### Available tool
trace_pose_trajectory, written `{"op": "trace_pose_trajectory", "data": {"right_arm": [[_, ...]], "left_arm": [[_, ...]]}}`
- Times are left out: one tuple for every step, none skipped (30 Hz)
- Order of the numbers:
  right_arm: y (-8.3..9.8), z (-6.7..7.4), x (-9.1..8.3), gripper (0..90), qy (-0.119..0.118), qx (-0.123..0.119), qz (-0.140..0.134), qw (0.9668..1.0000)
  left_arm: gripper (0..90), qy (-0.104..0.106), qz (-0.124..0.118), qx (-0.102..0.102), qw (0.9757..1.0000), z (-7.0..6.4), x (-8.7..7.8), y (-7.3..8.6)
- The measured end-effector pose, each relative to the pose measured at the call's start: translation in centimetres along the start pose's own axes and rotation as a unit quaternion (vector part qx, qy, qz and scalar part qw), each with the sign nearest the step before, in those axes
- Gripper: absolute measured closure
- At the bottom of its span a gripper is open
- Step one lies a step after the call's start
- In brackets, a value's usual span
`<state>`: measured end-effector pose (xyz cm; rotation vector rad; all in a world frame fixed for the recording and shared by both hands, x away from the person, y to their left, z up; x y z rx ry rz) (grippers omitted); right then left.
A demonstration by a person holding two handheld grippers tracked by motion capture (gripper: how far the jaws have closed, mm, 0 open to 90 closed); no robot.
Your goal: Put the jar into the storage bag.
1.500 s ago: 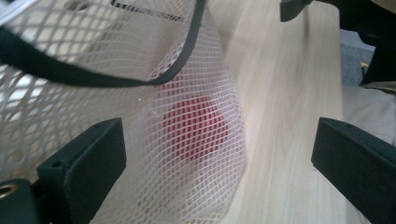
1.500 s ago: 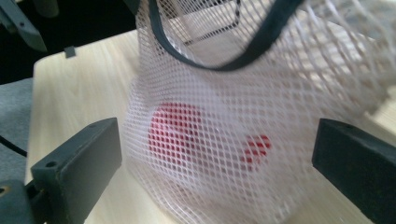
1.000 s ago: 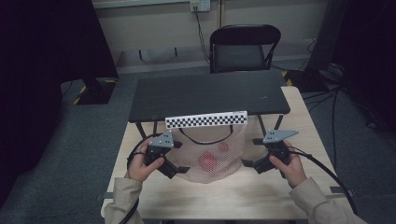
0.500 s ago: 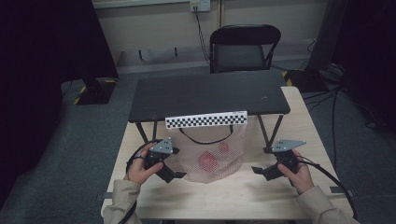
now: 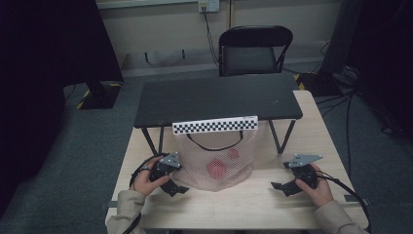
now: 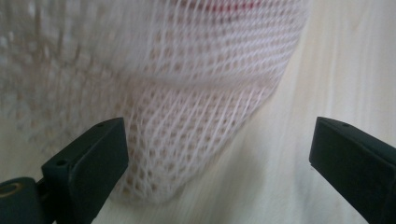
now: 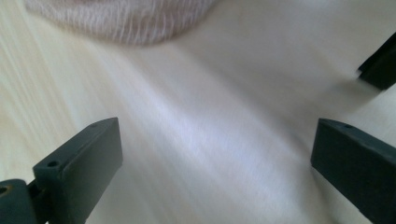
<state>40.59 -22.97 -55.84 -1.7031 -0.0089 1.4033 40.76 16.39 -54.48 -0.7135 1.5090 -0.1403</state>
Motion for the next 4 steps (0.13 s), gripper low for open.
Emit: {"op": "trace_pose_trajectory", "data": {"right_arm": [[0.08, 0.0, -0.03, 0.9, 0.007, -0.004, 0.002, 1.0], [0.17, 0.03, -0.03, 0.6, 0.011, -0.009, 0.005, 0.9999], [0.26, 0.05, 0.0, 0.1, 0.015, -0.015, 0.01, 0.9997], [0.33, 0.05, 0.02, 0.0, 0.021, -0.019, 0.013, 0.9995]], "left_arm": [[4.0, -0.002, 0.002, -0.002, 1.0, 0.07, 0.1, 0.11], [4.1, -0.004, 0.006, -0.001, 1.0, 0.13, 0.18, 0.23], [3.9, -0.004, 0.009, -0.001, 1.0, 0.15, 0.24, 0.3], [3.9, -0.004, 0.009, -0.002, 0.9999, 0.15, 0.32, 0.33]]}}
Point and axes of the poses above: each handheld gripper's, and its own axes: x roughly forward along the jaws, y roughly out of its underside, z roughly to its left, the point moved 7 cm from there along x, roughly forward along the jaws, and after that the axes turned 8 degrees about z, right-handed, at the moved point
